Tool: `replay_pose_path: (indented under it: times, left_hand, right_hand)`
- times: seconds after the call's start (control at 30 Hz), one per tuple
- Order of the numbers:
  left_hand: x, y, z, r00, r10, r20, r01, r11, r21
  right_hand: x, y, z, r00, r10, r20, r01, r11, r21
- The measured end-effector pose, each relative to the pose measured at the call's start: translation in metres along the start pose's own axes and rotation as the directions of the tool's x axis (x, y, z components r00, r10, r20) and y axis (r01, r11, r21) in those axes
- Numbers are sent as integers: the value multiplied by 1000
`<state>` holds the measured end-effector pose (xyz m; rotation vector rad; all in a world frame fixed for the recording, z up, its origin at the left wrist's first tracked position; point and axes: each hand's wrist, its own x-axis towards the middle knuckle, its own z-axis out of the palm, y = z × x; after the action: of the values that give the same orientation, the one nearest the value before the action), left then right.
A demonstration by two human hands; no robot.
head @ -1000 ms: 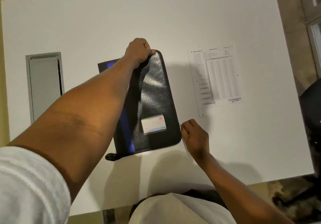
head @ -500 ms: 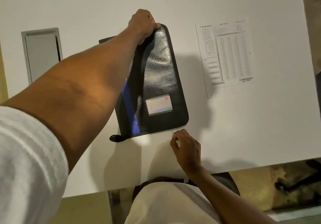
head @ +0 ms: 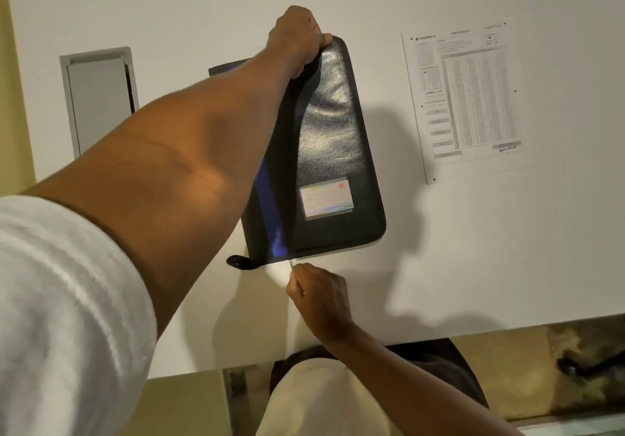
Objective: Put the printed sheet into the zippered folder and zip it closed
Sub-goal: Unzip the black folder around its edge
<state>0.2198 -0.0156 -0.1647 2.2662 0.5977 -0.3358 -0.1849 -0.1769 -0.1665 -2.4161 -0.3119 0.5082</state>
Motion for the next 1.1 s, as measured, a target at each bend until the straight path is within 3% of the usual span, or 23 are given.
replay_pose_path:
  times: [0.3,0.43,0.57,0.67,0.77,0.83,0.93,1.03,1.1]
  left_hand:
    - [-2,1,2,1000,6,-5,-6,1000,-16]
    - [-6,10,-5,999,20,47,-19,1000,-18]
    - [-17,23,-19,993,29,116,-18,995,-96]
    - [-30,33,-30,992,36,125,-25,995,-93]
    - [-46,39,-42,994,50,100,-42,996,-80]
    - [-57,43,-52,995,67,76,-63,996,-56]
    - [-73,48,-73,995,78,57,-76,997,-32]
    - [-89,48,-98,994,94,56,-93,995,-25]
    - [-98,41,-114,993,99,71,-99,995,-4]
  right_hand:
    - [8,-15,32,931,-301,-207,300,953,-36]
    - [6,-7,13,953,-298,-61,291,952,-98]
    - [8,-8,-34,965,-195,-178,208,976,61]
    - [17,-10,-78,951,-36,-307,107,970,219]
    - [32,-3,-119,843,105,-527,94,937,337]
    - [45,3,-137,775,212,-596,46,921,387]
    - [61,10,-141,751,344,-563,-75,892,445]
    - [68,18,-127,835,359,-418,-165,886,433]
    - [71,26,-120,903,303,-306,-147,884,444]
